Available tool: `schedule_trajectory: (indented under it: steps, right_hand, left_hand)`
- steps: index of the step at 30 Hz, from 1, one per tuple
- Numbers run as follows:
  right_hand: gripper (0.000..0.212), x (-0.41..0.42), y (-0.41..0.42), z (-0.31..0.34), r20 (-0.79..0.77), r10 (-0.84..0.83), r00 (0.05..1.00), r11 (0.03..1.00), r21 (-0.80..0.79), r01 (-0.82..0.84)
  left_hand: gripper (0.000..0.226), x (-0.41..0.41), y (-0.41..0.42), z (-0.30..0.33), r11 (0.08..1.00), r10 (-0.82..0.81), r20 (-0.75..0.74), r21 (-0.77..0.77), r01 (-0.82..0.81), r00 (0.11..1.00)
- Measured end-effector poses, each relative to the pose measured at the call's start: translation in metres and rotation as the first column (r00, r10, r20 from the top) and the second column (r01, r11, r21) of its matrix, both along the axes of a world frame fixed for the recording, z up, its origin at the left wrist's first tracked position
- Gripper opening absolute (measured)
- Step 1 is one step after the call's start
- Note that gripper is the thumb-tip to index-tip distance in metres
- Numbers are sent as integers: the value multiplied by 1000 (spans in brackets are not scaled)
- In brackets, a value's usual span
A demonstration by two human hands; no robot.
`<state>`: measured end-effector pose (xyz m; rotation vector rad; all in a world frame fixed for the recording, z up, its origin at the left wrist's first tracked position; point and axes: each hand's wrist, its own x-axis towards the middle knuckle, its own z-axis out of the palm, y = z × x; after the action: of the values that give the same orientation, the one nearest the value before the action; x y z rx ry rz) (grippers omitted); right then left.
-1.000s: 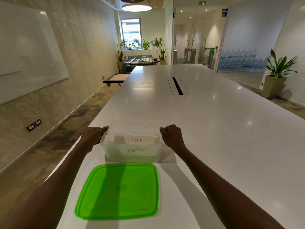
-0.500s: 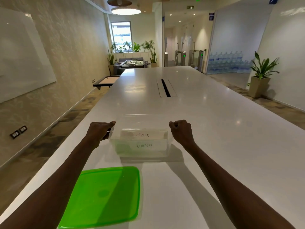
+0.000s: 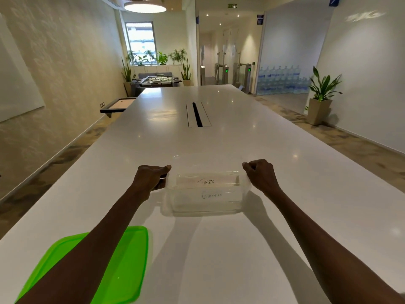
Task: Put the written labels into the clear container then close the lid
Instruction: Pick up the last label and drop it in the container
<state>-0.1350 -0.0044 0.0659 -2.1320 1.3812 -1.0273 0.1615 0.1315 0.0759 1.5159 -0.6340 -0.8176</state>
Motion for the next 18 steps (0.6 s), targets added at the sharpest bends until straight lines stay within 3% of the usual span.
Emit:
schedule_trajectory:
  steps: [18]
  right_hand:
    - [58,-24,-11,-11,-7,11,1000,994,108,-10]
  left_hand:
    - [17,-11,-8,-16,995,-77,-11,64,78,997]
